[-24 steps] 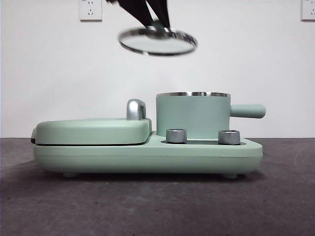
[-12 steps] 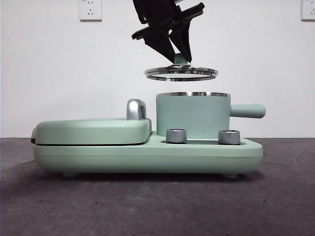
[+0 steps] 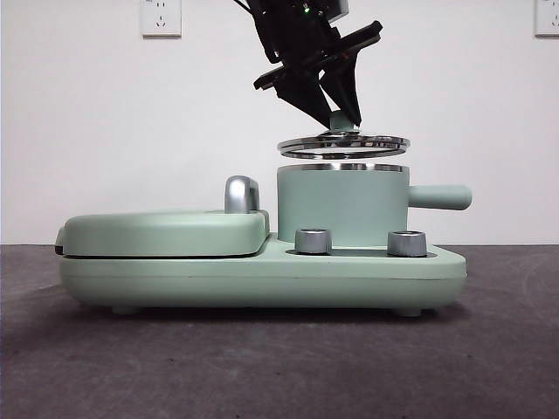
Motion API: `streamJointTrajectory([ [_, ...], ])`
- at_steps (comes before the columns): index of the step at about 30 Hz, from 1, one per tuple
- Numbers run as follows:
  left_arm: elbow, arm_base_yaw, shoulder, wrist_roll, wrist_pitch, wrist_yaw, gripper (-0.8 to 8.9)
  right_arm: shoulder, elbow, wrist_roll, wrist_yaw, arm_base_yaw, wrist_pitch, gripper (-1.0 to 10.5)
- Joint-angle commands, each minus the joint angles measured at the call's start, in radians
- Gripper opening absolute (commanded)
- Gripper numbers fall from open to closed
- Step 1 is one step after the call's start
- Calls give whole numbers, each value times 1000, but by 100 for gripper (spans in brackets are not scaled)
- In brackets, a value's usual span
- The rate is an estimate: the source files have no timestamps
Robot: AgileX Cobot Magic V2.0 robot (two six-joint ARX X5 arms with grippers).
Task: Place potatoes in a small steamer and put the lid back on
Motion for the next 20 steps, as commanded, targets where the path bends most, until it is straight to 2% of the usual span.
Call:
streamJointTrajectory([
  [1,28,-9,31,6,23,3,6,2,9,10,-1,6,10,444],
  [20,28,-19,57,6,0,-23,5,2,9,10,1,6,11,443],
])
